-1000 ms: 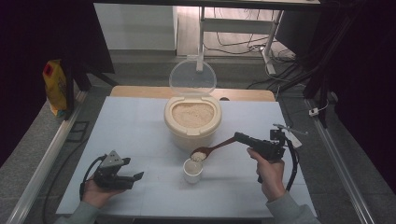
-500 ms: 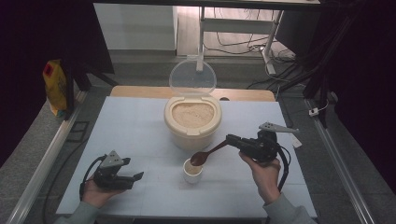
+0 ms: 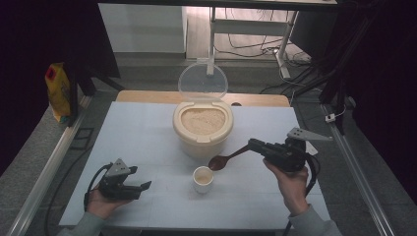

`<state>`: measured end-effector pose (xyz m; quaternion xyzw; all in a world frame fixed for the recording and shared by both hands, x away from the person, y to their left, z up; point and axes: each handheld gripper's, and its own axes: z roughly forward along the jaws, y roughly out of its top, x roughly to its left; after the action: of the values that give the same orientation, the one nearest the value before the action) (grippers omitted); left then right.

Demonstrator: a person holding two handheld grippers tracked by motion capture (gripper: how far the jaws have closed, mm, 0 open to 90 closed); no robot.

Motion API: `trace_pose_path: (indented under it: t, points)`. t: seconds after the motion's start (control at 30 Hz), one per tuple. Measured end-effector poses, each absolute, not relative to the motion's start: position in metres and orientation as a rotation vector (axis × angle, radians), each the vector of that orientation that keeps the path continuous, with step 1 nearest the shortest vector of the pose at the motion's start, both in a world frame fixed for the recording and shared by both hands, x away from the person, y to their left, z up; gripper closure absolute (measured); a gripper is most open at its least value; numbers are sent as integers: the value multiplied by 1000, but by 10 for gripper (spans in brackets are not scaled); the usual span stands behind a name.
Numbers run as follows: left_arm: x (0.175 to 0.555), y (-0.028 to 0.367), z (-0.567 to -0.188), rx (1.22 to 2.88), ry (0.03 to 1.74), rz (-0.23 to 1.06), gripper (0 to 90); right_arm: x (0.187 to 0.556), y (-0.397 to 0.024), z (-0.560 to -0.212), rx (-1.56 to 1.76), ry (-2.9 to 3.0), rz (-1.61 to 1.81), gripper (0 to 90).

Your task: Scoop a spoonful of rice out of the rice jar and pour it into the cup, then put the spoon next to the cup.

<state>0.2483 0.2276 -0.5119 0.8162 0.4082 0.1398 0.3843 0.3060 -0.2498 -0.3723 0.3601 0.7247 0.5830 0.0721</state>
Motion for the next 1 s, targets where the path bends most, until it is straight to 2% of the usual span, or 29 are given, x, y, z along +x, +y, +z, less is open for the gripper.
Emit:
trace_pose_path:
  t: [0.47,1.0]
  points:
    - [250,225,-511,2083,1035,360,220,299,-277,-376,1149,2279,1698,831]
    - [249,225,-511,2087,1032,362,221,311,-246,-420,1222,2590,1572,830]
